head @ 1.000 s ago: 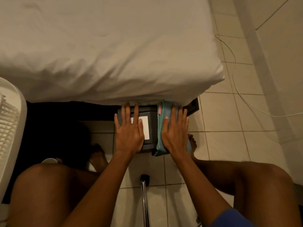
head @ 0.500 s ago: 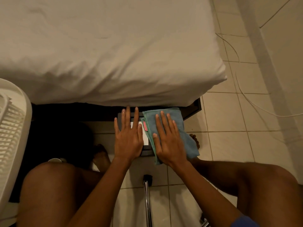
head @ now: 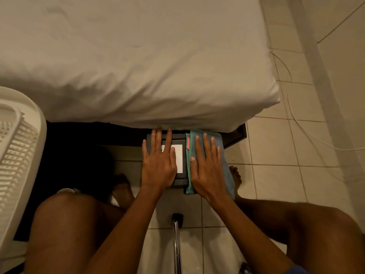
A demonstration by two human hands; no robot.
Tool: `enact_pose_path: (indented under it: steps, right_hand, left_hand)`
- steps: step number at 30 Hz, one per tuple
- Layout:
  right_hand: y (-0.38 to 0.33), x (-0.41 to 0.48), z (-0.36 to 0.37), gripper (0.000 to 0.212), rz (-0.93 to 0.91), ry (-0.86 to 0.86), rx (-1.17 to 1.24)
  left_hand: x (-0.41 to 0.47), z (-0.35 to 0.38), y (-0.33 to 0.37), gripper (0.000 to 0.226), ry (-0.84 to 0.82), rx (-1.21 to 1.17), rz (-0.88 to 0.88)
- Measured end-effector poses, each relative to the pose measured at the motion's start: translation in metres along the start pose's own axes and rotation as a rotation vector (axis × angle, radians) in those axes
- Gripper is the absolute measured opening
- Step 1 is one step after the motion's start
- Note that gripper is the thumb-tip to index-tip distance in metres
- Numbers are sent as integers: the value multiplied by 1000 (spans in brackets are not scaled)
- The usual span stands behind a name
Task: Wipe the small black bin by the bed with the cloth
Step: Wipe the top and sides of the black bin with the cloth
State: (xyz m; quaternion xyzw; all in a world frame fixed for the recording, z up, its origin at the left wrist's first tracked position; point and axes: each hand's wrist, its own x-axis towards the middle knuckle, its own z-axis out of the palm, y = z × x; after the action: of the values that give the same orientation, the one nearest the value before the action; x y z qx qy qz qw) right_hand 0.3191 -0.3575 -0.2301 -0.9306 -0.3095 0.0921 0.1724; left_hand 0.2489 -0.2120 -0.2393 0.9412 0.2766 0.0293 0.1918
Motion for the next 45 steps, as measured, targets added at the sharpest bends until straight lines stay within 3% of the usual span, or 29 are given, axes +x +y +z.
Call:
enact_pose_path:
  steps: [21, 38, 41, 45]
  right_hand:
    - [1, 0, -12, 62, -239, -107, -111]
    - [-4, 0, -3, 64, 138, 32, 19]
    - [-2, 0, -1, 65, 143, -1, -15]
    - [9, 4, -3, 66, 21, -91, -52]
  left_hand:
    - [2, 3, -2, 63, -19, 46, 17]
    - [0, -2, 1, 57, 14, -13, -13]
    - [-1, -2, 2, 56, 24, -27, -24]
    - [0, 0, 2, 57, 33, 12, -21]
